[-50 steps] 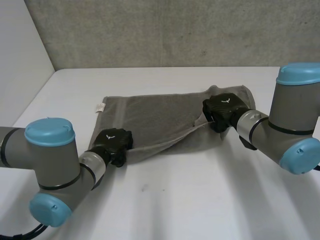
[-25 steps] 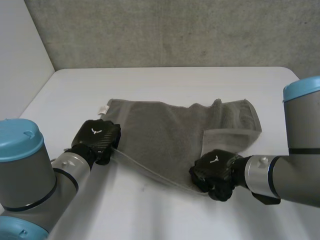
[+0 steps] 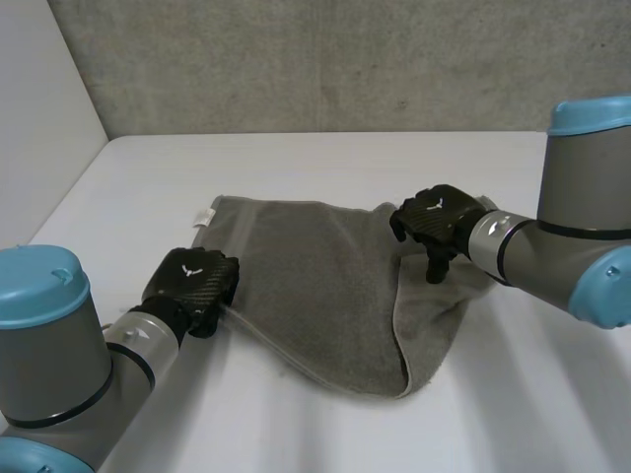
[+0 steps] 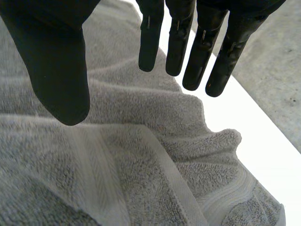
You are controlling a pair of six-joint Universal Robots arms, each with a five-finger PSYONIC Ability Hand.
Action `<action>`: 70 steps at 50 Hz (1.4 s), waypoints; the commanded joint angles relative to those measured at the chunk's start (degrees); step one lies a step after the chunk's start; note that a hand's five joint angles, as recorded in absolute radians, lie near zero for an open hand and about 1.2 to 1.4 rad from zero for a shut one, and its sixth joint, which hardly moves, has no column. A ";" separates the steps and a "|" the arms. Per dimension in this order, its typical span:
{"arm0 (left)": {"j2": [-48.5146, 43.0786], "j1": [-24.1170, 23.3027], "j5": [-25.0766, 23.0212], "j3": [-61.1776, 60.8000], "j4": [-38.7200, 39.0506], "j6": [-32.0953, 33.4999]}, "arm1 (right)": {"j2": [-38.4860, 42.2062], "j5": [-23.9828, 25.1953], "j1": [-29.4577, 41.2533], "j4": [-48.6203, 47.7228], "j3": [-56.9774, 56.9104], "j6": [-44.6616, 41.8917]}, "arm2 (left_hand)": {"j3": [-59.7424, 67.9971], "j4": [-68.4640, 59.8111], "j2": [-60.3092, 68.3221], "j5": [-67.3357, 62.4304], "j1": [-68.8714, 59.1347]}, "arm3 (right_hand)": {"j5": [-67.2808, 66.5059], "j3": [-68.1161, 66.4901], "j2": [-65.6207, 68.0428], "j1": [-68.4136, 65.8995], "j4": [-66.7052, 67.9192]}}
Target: Fold the laundry
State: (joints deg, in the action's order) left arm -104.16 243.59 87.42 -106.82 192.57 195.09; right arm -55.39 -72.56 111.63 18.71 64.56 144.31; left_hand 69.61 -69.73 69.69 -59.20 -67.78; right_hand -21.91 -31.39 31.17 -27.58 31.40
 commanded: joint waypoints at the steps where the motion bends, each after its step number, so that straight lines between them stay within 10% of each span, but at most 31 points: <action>1: 0.18 0.04 0.03 -0.23 0.00 0.03 | 4.40 0.23 0.43 -3.67 -0.84 -6.31 | 10.39 -10.27 10.31 -10.80 -12.22 | -5.26 -5.78 6.00 -9.58 5.77; 26: 0.62 0.22 0.03 -0.49 -0.09 0.03 | 15.92 -2.58 0.96 -5.97 -8.75 -9.66 | 10.39 -10.27 10.31 -10.80 -12.22 | -6.27 -6.79 7.01 -10.59 6.78; 42: 1.41 0.31 0.03 -0.76 -0.09 0.03 | 14.61 -3.37 1.13 -5.18 -9.19 -9.84 | 10.39 -10.27 10.31 -10.80 -12.22 | -48.09 -48.61 48.83 -52.42 48.60; 59: 19.52 7.16 -0.15 8.56 -5.10 0.29 | -21.25 -4.16 -11.26 -1.14 3.47 -2.98 | 10.39 -10.27 10.31 -10.80 -12.22 | -48.09 -48.61 48.83 -52.42 48.60; 70: 22.51 8.39 -1.55 22.18 -25.57 5.74 | -36.72 -0.65 -16.36 11.26 2.50 -9.13 | 10.39 -10.27 10.31 -10.80 -12.22 | -48.09 -48.61 48.83 -52.42 48.60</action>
State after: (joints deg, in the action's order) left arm -82.23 252.03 86.56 -91.30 177.33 196.74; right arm -85.19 -75.87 97.85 24.01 68.34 139.74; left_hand 69.65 -69.76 69.72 -59.22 -67.78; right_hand -55.55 -67.77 67.36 -54.43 68.36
